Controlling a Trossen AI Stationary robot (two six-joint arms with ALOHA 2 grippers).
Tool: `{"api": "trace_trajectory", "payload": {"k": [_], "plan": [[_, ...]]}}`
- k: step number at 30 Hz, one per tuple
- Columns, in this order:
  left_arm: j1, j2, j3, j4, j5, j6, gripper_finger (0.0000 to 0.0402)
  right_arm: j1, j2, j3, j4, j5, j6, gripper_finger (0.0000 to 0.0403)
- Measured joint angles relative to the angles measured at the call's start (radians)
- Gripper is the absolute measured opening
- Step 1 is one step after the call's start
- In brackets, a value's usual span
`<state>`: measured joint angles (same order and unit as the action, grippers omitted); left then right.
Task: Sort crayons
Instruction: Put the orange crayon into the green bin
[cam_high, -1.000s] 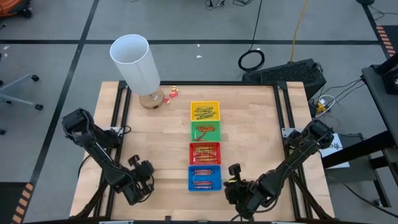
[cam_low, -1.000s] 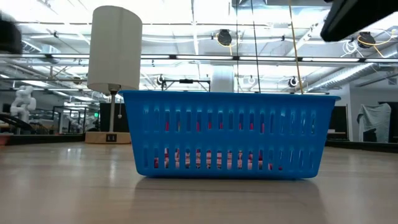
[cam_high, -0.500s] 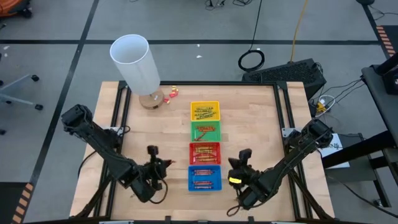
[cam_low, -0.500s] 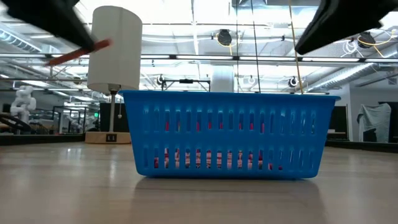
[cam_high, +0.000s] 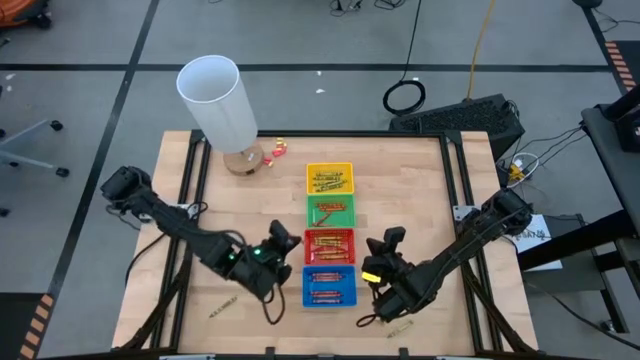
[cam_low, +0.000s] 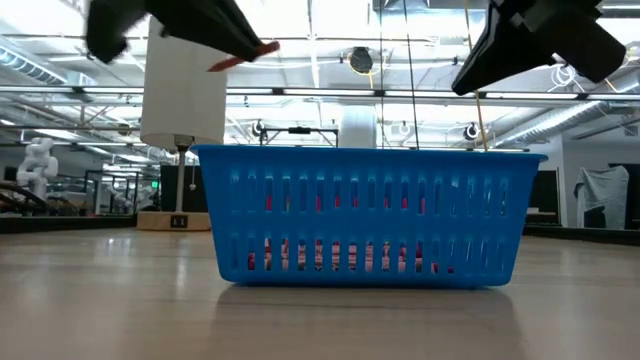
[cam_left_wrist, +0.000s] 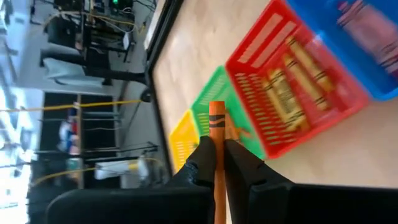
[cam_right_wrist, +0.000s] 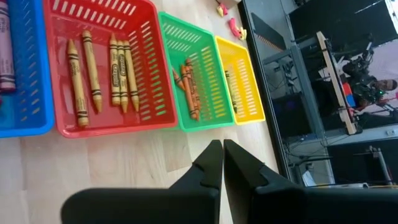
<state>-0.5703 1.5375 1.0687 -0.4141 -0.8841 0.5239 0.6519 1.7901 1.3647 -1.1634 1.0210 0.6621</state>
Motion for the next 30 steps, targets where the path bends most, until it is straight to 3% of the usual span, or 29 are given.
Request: {"api": "trace_trajectory", "payload": {"k": [6, 12, 19, 30], "plan": [[0.095, 0.0, 0.0, 0.054, 0.001, 0.162, 0.001, -0.017, 0.0, 0.0, -0.001, 0.0, 0.011, 0.0], [0.175, 0.0, 0.0, 0.066, 0.036, 0.156, 0.001, -0.035, 0.0, 0.0, -0.001, -0.001, 0.021, 0.0], [0.219, 0.0, 0.0, 0.09, 0.181, -0.061, 0.001, -0.04, 0.0, 0.0, 0.001, -0.001, 0.034, 0.0], [0.219, -0.001, 0.0, 0.158, 0.176, -0.457, 0.001, -0.04, -0.001, 0.0, 0.046, -0.006, 0.034, 0.0]]}}
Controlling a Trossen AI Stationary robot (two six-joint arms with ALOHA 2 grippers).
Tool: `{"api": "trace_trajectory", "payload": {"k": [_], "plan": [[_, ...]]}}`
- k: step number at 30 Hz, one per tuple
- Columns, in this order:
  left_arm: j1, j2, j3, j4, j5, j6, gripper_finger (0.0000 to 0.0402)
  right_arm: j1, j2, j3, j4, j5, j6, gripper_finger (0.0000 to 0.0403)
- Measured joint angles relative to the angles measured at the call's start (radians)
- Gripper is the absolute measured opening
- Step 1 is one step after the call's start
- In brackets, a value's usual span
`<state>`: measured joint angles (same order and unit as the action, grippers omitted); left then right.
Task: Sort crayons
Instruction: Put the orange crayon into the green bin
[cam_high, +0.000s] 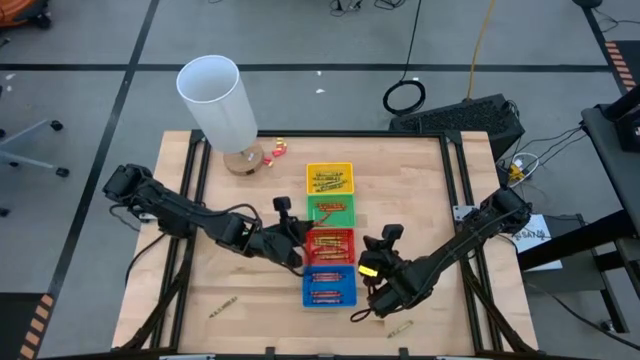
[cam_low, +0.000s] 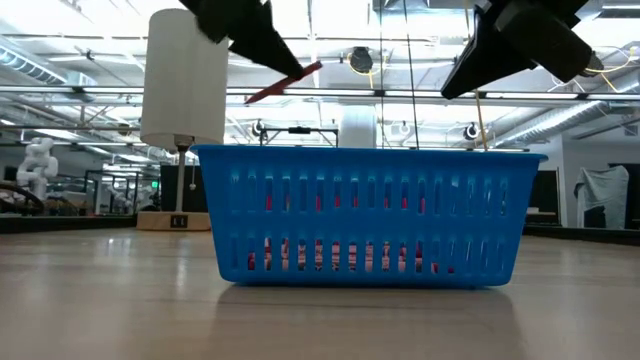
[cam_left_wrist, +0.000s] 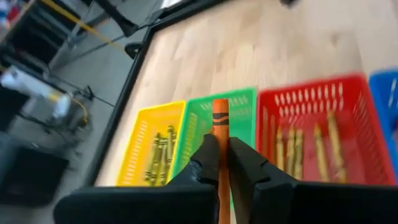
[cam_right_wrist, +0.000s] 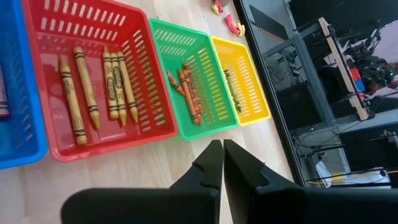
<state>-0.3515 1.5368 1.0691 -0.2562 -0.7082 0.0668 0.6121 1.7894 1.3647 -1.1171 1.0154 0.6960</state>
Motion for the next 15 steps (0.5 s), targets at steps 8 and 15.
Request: {"api": "trace_trajectory", "payload": {"k": [8, 15], "plan": [[0.0, 0.0, 0.0, 0.105, -0.003, -0.269, 0.001, 0.0, 0.0, 0.0, 0.031, -0.057, 0.0, 0.0], [0.0, 0.0, 0.0, 0.175, -0.007, -0.317, 0.001, 0.005, 0.0, 0.0, 0.059, -0.078, 0.0, 0.0]]}}
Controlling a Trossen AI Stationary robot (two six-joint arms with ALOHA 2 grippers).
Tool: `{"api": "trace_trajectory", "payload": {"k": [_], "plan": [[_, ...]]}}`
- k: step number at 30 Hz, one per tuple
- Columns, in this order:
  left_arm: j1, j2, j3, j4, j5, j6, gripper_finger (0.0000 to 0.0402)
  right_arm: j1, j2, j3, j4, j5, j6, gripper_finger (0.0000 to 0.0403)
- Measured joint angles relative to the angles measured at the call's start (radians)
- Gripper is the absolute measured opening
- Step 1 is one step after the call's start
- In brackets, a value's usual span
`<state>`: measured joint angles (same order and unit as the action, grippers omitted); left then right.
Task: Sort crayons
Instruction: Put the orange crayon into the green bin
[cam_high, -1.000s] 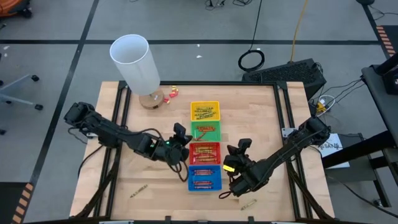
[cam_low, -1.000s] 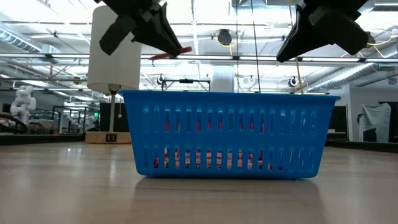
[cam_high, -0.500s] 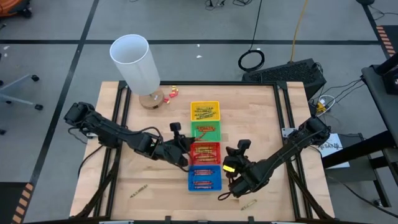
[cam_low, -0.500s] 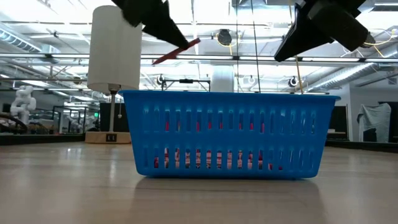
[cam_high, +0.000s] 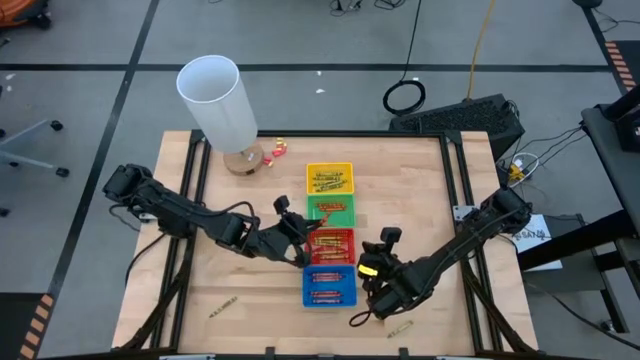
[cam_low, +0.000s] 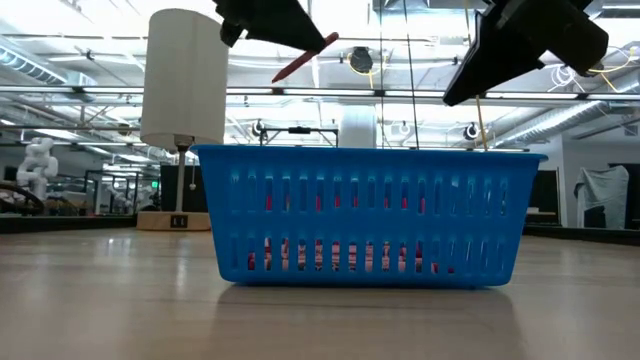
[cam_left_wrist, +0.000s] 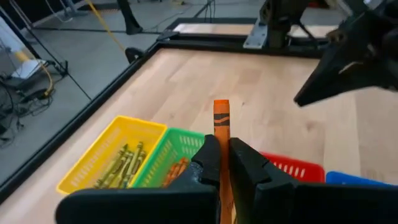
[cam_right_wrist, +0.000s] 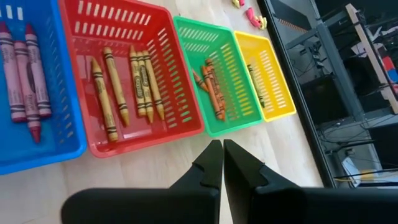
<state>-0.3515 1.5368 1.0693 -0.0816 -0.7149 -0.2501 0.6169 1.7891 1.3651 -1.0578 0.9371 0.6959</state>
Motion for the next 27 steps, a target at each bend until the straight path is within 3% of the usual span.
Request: {"api": "trace_trajectory", "payload": {"k": [9, 15, 20, 27], "plan": [[0.007, 0.0, 0.0, 0.023, 0.0, 0.226, 0.001, 0.007, 0.0, -0.012, 0.027, 0.007, 0.0, 0.0], [0.068, 0.005, 0.0, 0.024, 0.001, 0.356, 0.001, 0.007, 0.0, -0.086, 0.093, 0.046, 0.0, 0.0], [0.151, 0.046, 0.001, 0.034, 0.086, 0.443, 0.001, 0.014, 0.0, -0.139, 0.118, 0.06, 0.017, 0.0], [0.258, 0.134, 0.001, 0.119, 0.214, 0.441, 0.001, 0.014, 0.0, -0.185, 0.095, 0.06, 0.075, 0.0]]}}
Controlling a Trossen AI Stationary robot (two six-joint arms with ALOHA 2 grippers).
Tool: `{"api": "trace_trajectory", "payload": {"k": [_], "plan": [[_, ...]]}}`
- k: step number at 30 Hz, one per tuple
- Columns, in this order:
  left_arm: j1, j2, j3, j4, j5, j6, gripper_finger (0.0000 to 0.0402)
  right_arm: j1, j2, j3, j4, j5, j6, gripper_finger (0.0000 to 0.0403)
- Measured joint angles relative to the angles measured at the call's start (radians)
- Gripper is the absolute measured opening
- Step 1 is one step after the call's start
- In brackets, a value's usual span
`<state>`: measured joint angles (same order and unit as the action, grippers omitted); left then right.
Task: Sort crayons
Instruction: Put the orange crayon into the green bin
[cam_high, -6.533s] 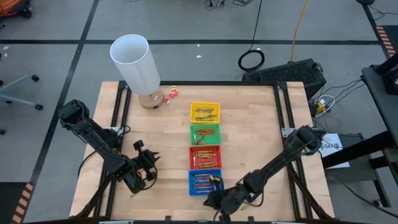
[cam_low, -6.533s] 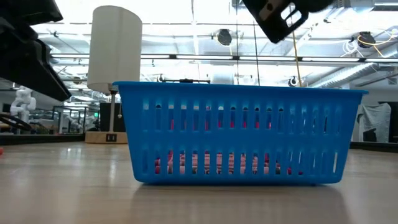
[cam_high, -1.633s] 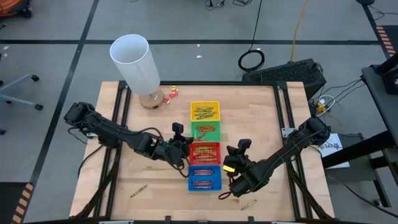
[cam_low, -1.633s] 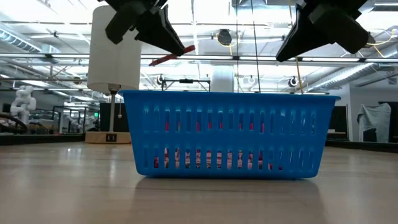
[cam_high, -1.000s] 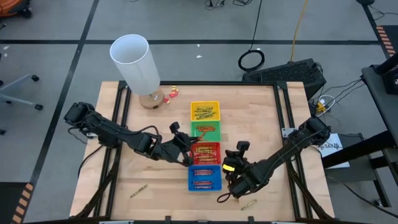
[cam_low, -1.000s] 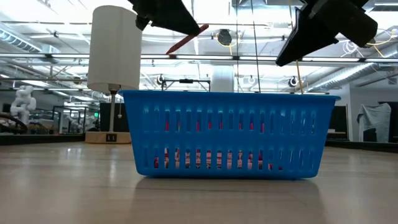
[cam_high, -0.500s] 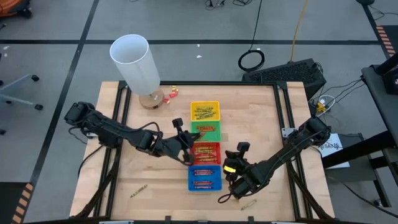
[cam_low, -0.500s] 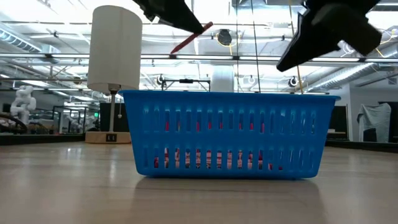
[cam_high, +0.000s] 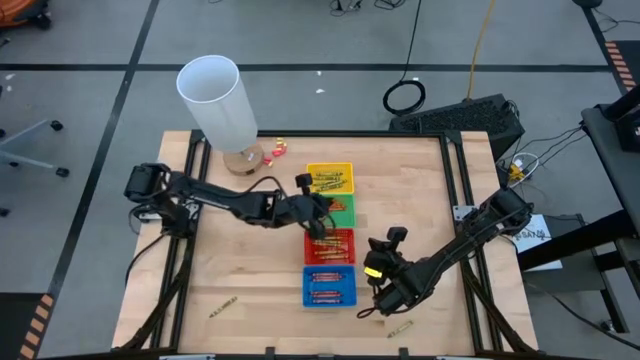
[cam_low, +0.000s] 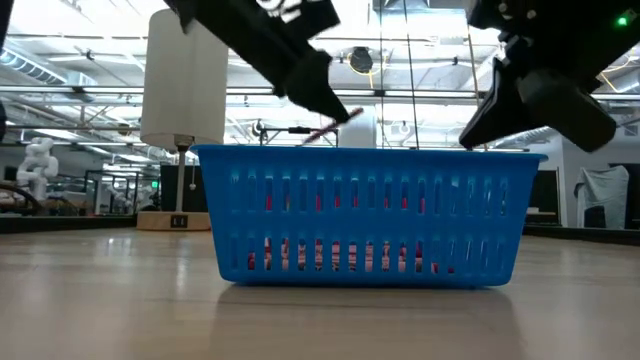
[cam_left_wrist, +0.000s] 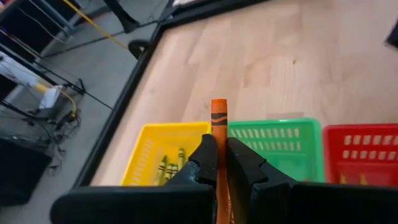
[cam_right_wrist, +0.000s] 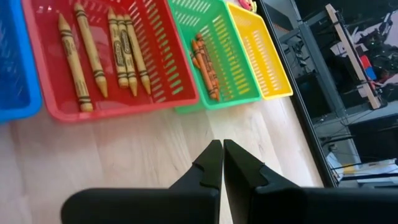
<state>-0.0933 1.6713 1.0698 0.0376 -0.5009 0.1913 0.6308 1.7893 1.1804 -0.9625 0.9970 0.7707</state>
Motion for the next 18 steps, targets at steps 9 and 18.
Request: {"api": "trace_trajectory", "payload": {"k": [9, 18], "plan": [[0.053, 0.121, 0.0, 0.03, 0.136, -0.011, 0.0021, 0.0, 0.0, -0.007, 0.0, -0.003, 0.003, 0.0], [0.068, 0.196, 0.0, 0.066, 0.13, -0.08, 0.008, 0.009, 0.0, -0.007, -0.005, -0.036, 0.031, 0.0]]}}
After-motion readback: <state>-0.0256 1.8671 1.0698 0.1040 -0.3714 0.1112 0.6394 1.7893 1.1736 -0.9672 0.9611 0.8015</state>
